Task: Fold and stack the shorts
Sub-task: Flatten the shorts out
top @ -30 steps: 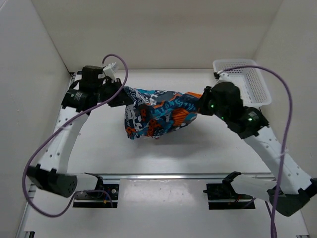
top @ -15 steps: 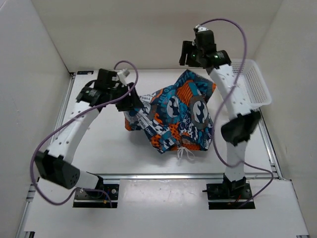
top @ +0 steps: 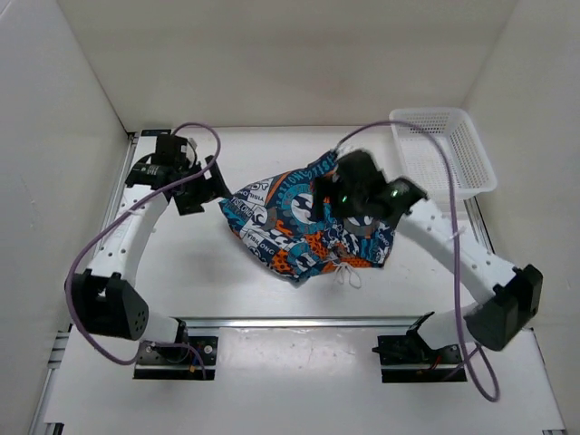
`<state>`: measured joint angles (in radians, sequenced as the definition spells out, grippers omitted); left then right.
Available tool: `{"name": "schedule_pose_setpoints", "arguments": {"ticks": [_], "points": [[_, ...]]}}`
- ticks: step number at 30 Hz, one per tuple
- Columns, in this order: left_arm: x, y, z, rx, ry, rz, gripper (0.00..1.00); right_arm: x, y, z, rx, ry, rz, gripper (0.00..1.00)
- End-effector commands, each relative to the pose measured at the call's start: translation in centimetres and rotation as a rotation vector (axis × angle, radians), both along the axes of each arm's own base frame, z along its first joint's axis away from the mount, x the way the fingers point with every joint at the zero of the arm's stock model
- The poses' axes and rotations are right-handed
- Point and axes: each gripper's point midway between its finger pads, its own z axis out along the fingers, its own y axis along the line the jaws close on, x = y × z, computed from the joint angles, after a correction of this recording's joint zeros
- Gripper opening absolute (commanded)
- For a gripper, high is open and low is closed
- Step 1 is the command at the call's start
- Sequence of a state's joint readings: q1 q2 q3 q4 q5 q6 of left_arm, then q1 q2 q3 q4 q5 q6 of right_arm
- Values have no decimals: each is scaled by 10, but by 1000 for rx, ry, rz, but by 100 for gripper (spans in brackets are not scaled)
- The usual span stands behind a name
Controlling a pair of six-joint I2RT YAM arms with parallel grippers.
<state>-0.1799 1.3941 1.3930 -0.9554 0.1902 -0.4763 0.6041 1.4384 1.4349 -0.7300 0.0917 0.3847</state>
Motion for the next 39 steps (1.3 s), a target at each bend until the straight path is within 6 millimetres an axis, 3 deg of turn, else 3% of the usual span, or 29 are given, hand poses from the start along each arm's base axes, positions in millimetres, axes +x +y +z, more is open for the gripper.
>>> {"name": "schedule_pose_setpoints", "arguments": {"ticks": [1,2,4,7,9,11,12,14,15,19,22,23,24,25,27,31,34,36,37,39], "points": [[6,22,-38,-34,114,109,100,-70,51,-48,-23,77,156,87],[8,22,-53,-53,155,123,100,-90,52,-70,-64,119,180,90],[18,18,-60,-89,164,122,100,-123,70,-94,-120,154,227,91],[31,19,-83,-97,230,127,100,-142,90,-116,-194,147,287,88],[43,18,-95,-94,255,129,100,-143,99,-134,-261,146,296,87],[48,8,-101,-97,273,105,100,-136,110,-136,-296,113,316,87],[55,8,-106,-100,285,113,100,-135,114,-149,-333,121,318,87],[60,3,-109,-98,290,103,99,-120,119,-151,-379,70,308,83],[63,2,-110,-103,295,112,97,-113,117,-162,-412,78,289,82],[77,3,-117,-97,296,128,82,-89,111,-181,-479,74,233,73],[81,-5,-121,-86,300,113,65,-76,105,-196,-507,91,200,59],[82,-5,-121,-86,300,113,59,-75,107,-197,-508,92,200,51],[85,-5,-122,-86,298,113,40,-67,101,-197,-507,98,176,28],[86,-10,-123,-84,299,102,29,-67,101,-197,-507,98,176,16],[89,-11,-122,-92,298,97,10,-56,91,-188,-501,78,135,0],[100,-15,-107,-110,256,88,10,-36,68,-153,-469,26,75,0],[118,-23,-76,-158,181,68,10,-5,42,-113,-472,-57,22,0],[129,-30,-37,-202,109,50,10,21,16,-81,-472,-99,-48,0],[132,-31,-18,-208,67,45,10,42,4,-46,-441,-155,-83,0],[139,-36,34,-217,-48,28,10,57,-11,-10,-418,-216,-122,0]]}}
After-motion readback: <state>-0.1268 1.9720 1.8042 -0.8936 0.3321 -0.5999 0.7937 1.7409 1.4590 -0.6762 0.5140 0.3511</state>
